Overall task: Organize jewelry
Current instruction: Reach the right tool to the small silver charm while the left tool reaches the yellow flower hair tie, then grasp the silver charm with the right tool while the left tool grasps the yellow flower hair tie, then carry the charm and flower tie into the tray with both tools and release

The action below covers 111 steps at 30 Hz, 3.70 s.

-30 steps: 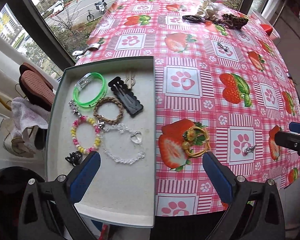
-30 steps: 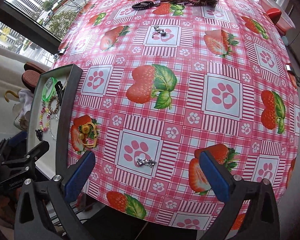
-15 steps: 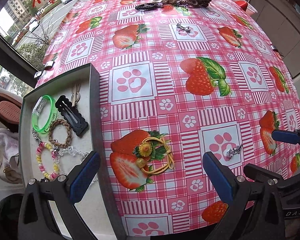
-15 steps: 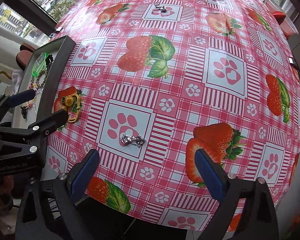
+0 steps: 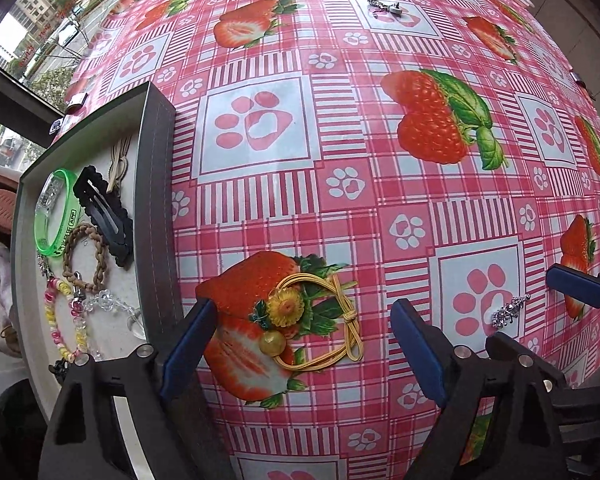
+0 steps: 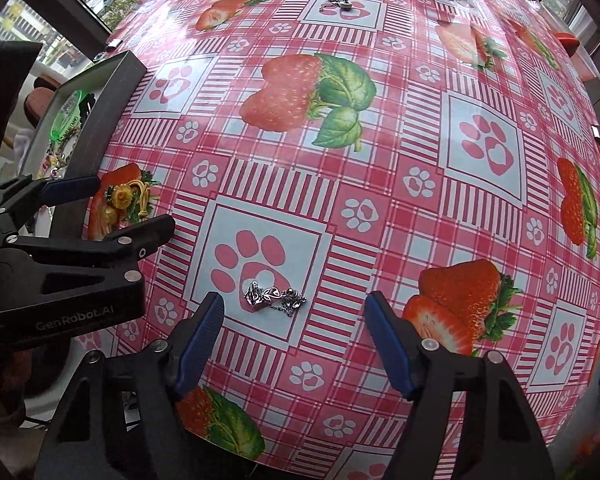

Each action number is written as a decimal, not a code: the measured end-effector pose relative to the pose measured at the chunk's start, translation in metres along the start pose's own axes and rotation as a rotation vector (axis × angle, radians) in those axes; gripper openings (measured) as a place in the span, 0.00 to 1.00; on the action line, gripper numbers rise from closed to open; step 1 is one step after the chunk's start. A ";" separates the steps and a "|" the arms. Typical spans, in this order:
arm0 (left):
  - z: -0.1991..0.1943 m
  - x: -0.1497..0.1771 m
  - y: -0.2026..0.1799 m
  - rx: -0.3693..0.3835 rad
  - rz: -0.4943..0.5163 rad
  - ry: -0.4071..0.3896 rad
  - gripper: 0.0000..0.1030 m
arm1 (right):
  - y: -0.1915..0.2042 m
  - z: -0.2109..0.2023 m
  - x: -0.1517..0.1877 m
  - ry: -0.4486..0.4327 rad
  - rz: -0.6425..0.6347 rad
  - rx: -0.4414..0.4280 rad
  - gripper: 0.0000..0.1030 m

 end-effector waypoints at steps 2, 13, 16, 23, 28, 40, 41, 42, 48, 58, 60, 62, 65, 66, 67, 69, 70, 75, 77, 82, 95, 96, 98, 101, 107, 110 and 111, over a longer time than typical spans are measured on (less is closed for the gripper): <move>0.001 0.001 0.003 0.015 -0.024 0.005 0.92 | 0.006 0.001 -0.002 -0.010 -0.014 0.021 0.71; -0.006 0.004 -0.007 0.052 -0.022 -0.003 0.58 | 0.033 0.007 -0.006 -0.037 -0.057 0.144 0.35; -0.010 0.004 -0.009 0.055 -0.024 -0.006 0.43 | 0.034 0.006 -0.007 -0.035 -0.057 0.144 0.33; -0.024 -0.004 -0.005 0.114 -0.042 -0.012 0.22 | 0.009 -0.004 -0.010 -0.014 0.021 0.066 0.33; -0.045 -0.004 -0.001 0.146 -0.054 -0.035 0.22 | 0.000 -0.014 -0.014 -0.005 0.058 0.021 0.33; -0.089 0.010 0.022 0.180 -0.083 -0.098 0.22 | -0.029 -0.047 -0.014 -0.006 0.122 -0.030 0.33; -0.091 0.011 0.022 0.180 -0.085 -0.104 0.22 | -0.032 -0.049 -0.013 -0.008 0.123 -0.031 0.33; -0.093 0.010 0.021 0.179 -0.086 -0.111 0.22 | -0.032 -0.052 -0.012 -0.010 0.122 -0.032 0.33; -0.111 0.013 0.024 0.169 -0.084 -0.155 0.22 | -0.029 -0.062 -0.017 -0.016 0.114 -0.042 0.33; -0.130 0.030 0.050 0.155 -0.148 -0.200 0.22 | 0.004 -0.083 -0.031 -0.041 0.040 -0.053 0.33; -0.133 0.034 0.058 0.148 -0.165 -0.207 0.22 | 0.014 -0.086 -0.035 -0.046 0.021 -0.057 0.33; -0.135 0.040 0.067 0.139 -0.187 -0.213 0.22 | 0.024 -0.089 -0.038 -0.051 0.000 -0.062 0.33; -0.137 0.051 0.083 0.125 -0.226 -0.217 0.22 | 0.040 -0.093 -0.043 -0.057 -0.035 -0.071 0.33; -0.138 0.055 0.089 0.120 -0.241 -0.218 0.22 | 0.046 -0.093 -0.045 -0.059 -0.048 -0.074 0.33; -0.138 0.058 0.095 0.115 -0.255 -0.219 0.22 | 0.053 -0.094 -0.047 -0.060 -0.061 -0.078 0.33; -0.139 0.066 0.107 0.103 -0.285 -0.219 0.22 | 0.066 -0.095 -0.050 -0.062 -0.088 -0.087 0.33; -0.139 0.071 0.113 0.098 -0.300 -0.219 0.22 | 0.072 -0.095 -0.051 -0.064 -0.103 -0.091 0.33; -0.139 0.092 0.142 0.073 -0.375 -0.219 0.22 | 0.108 -0.096 -0.057 -0.064 -0.176 -0.116 0.33; -0.138 0.101 0.153 0.063 -0.403 -0.218 0.22 | 0.123 -0.095 -0.059 -0.061 -0.205 -0.126 0.33; -0.133 0.119 0.175 0.048 -0.469 -0.208 0.22 | 0.160 -0.091 -0.060 -0.052 -0.277 -0.152 0.33; -0.091 0.130 0.206 0.023 -0.532 -0.150 0.22 | 0.227 -0.053 -0.045 0.036 -0.387 -0.209 0.33; -0.087 0.129 0.207 0.020 -0.533 -0.146 0.22 | 0.229 -0.047 -0.044 0.046 -0.390 -0.206 0.33; -0.079 0.128 0.208 0.014 -0.532 -0.139 0.22 | 0.233 -0.037 -0.042 0.061 -0.398 -0.195 0.33; -0.070 0.126 0.209 0.014 -0.537 -0.127 0.22 | 0.237 -0.023 -0.042 0.072 -0.405 -0.174 0.33; -0.057 0.122 0.207 -0.003 -0.517 -0.114 0.22 | 0.236 -0.002 -0.049 0.071 -0.401 -0.131 0.33; -0.053 0.120 0.205 -0.019 -0.504 -0.106 0.22 | 0.238 0.001 -0.050 0.053 -0.415 -0.124 0.34; -0.052 0.120 0.204 -0.021 -0.499 -0.101 0.22 | 0.240 0.001 -0.051 0.048 -0.429 -0.116 0.34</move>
Point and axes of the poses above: each gripper's, at about its wrist camera, not at the fingertips, and z roughly the way its jaws point, y to its left, x to its underside, the point moved 3 cm from there along z, roughly the way its jaws point, and after that the axes turned 7 degrees about x, right-handed, at the moved point
